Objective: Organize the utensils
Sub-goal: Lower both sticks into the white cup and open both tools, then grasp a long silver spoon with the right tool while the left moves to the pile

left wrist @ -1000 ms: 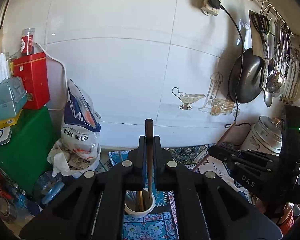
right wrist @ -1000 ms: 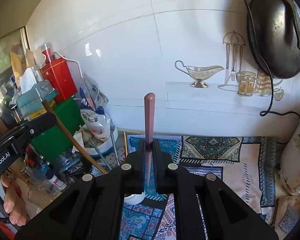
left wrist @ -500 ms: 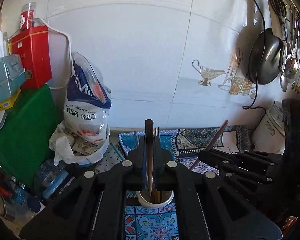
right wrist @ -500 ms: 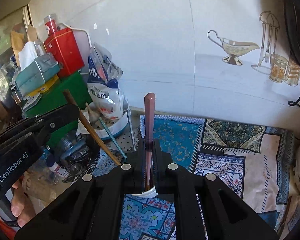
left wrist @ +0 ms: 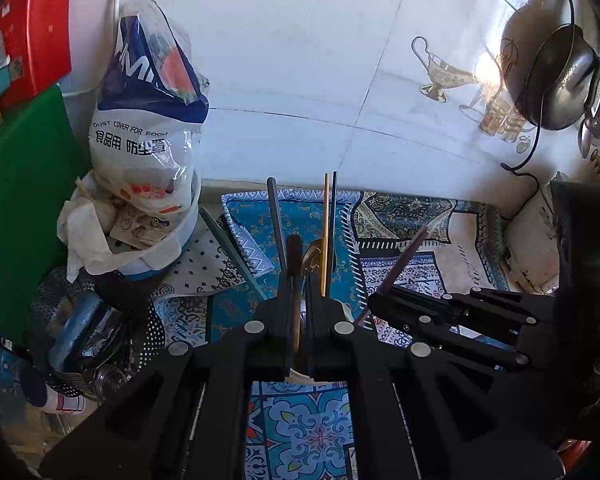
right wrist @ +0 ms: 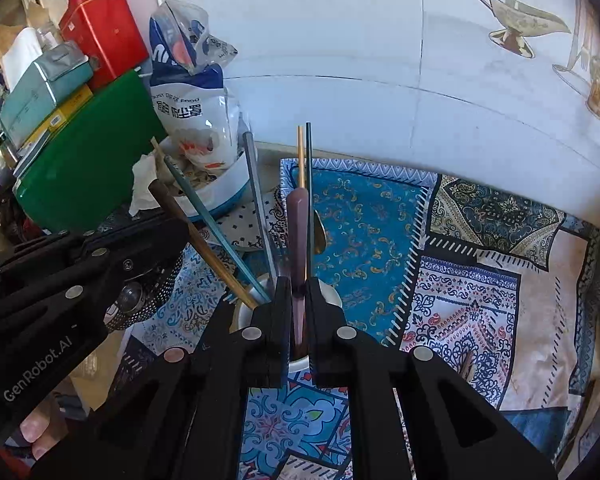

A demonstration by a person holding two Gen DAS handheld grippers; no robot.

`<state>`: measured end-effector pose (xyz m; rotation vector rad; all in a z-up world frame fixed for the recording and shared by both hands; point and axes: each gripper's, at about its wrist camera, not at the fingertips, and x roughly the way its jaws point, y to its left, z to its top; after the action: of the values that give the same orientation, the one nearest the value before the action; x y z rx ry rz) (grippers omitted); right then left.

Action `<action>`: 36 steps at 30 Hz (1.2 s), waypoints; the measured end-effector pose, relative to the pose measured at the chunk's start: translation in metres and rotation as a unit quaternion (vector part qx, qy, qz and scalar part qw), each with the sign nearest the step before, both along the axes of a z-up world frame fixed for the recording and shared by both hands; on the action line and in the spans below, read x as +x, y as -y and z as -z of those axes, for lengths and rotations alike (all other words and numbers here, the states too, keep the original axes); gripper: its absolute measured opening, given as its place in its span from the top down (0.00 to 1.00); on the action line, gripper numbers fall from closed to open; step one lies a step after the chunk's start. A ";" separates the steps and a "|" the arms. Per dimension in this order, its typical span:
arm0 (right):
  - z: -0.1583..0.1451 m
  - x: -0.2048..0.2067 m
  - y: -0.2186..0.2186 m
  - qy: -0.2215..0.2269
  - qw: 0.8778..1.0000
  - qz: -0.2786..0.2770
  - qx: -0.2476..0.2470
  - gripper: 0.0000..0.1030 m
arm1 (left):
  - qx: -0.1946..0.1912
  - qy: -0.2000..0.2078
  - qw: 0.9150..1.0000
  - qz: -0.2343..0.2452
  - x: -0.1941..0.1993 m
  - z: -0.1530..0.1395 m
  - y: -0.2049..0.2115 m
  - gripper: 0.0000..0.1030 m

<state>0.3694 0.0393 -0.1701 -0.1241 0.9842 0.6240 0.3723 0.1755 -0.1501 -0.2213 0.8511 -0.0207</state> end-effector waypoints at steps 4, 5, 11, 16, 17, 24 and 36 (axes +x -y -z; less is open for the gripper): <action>-0.008 0.001 0.006 0.014 1.000 0.012 0.004 0.79 | 0.005 0.013 1.000 -0.005 0.000 -0.011 -0.001 0.95; -0.012 -0.001 0.008 0.019 1.000 0.014 0.004 0.79 | 0.011 0.018 1.000 -0.004 -0.001 -0.014 0.000 0.93; -0.028 -0.007 0.029 0.048 0.998 0.037 0.003 0.78 | 0.050 0.045 0.998 0.007 -0.009 -0.032 0.013 0.83; -0.029 -0.008 0.059 0.049 0.996 0.069 0.003 0.78 | 0.057 0.047 0.997 0.019 -0.012 -0.032 0.027 0.70; -0.027 -0.008 0.064 0.049 0.996 0.076 -0.001 0.78 | 0.057 0.045 0.997 0.022 -0.013 -0.031 0.029 0.68; 0.014 -0.010 0.112 0.019 0.989 0.135 -0.052 0.78 | 0.049 0.012 0.997 0.051 -0.009 -0.004 0.058 0.63; 0.126 -0.018 0.169 -0.137 0.972 0.174 -0.077 0.78 | 0.056 -0.072 0.989 0.119 -0.018 0.059 0.115 0.63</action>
<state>0.3511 -0.1300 -0.2956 0.0012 1.2869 0.2435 0.3547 0.0605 -0.2092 -0.0148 1.0155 -0.1821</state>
